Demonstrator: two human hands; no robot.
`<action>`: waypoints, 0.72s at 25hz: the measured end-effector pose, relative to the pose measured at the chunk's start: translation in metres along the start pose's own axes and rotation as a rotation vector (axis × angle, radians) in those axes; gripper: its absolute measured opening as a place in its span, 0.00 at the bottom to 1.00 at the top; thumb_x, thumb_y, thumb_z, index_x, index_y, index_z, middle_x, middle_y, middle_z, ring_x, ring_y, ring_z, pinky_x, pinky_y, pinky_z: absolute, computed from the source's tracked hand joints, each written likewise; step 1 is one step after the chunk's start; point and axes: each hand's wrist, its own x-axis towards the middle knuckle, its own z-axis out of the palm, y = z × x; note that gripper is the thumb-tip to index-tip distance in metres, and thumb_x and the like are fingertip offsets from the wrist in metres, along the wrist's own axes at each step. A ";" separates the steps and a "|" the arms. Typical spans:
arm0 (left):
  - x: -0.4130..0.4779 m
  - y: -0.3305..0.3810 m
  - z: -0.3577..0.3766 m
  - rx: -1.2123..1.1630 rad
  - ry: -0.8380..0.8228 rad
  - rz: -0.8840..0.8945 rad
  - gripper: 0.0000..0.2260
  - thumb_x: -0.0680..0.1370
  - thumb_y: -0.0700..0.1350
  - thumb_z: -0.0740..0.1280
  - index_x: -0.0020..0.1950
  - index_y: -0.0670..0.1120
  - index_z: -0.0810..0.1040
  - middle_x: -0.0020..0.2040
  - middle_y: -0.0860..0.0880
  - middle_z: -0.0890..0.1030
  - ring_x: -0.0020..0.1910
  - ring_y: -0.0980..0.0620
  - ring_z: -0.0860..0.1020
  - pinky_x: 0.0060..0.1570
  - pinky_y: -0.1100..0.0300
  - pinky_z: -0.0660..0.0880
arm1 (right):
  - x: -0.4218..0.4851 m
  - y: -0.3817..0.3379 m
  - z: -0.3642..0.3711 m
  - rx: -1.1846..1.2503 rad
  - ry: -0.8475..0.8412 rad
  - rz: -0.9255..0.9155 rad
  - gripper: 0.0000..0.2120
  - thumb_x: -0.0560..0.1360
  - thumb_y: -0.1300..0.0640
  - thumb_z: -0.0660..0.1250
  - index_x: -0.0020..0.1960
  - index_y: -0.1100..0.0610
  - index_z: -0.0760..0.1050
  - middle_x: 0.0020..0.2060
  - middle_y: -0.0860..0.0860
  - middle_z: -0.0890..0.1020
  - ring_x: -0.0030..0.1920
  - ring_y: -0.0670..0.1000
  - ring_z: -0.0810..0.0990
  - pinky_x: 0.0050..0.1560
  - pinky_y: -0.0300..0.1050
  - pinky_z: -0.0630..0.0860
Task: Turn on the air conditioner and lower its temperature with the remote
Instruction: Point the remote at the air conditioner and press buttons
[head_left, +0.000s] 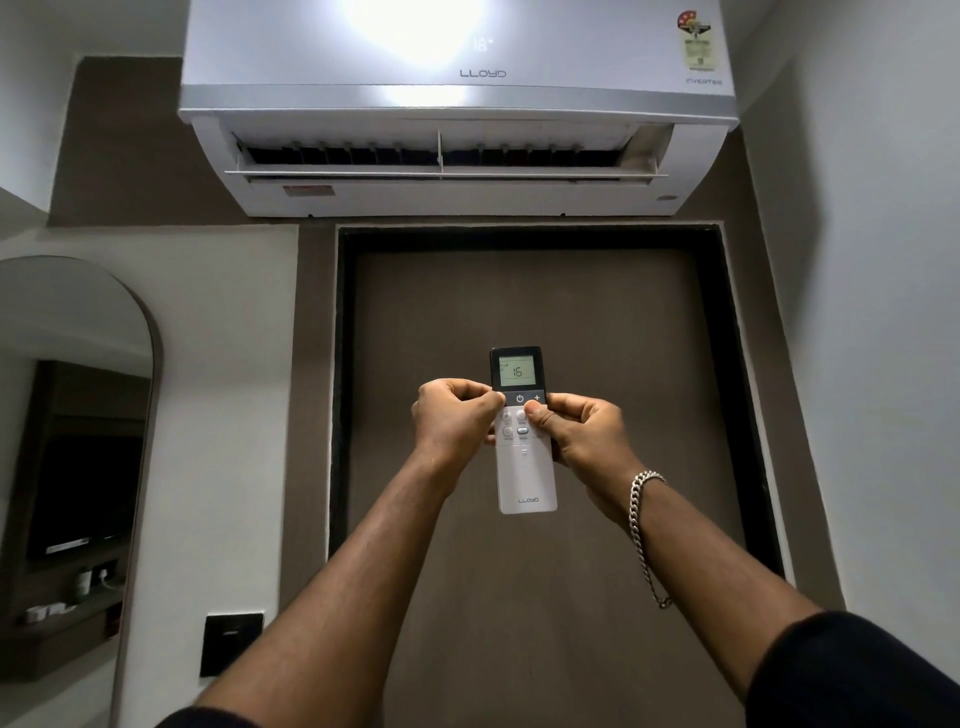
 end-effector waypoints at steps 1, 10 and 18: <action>0.000 0.000 0.000 0.004 -0.002 0.000 0.05 0.73 0.40 0.70 0.38 0.45 0.78 0.43 0.44 0.83 0.39 0.49 0.84 0.28 0.66 0.79 | 0.000 -0.001 -0.001 -0.005 0.002 0.001 0.14 0.74 0.58 0.70 0.58 0.62 0.77 0.50 0.57 0.85 0.47 0.53 0.85 0.47 0.47 0.83; 0.003 -0.002 0.003 0.005 -0.002 -0.001 0.02 0.74 0.42 0.71 0.42 0.45 0.79 0.44 0.43 0.84 0.40 0.49 0.85 0.30 0.65 0.80 | 0.001 -0.005 -0.003 -0.032 0.003 0.010 0.14 0.74 0.59 0.70 0.57 0.64 0.78 0.50 0.58 0.85 0.47 0.54 0.86 0.48 0.48 0.83; -0.017 -0.029 0.024 -0.095 -0.047 0.016 0.11 0.75 0.41 0.70 0.55 0.38 0.81 0.48 0.41 0.85 0.45 0.47 0.85 0.35 0.63 0.81 | -0.012 0.015 -0.024 -0.007 0.045 0.059 0.07 0.74 0.61 0.69 0.51 0.62 0.80 0.49 0.59 0.85 0.50 0.57 0.85 0.55 0.55 0.81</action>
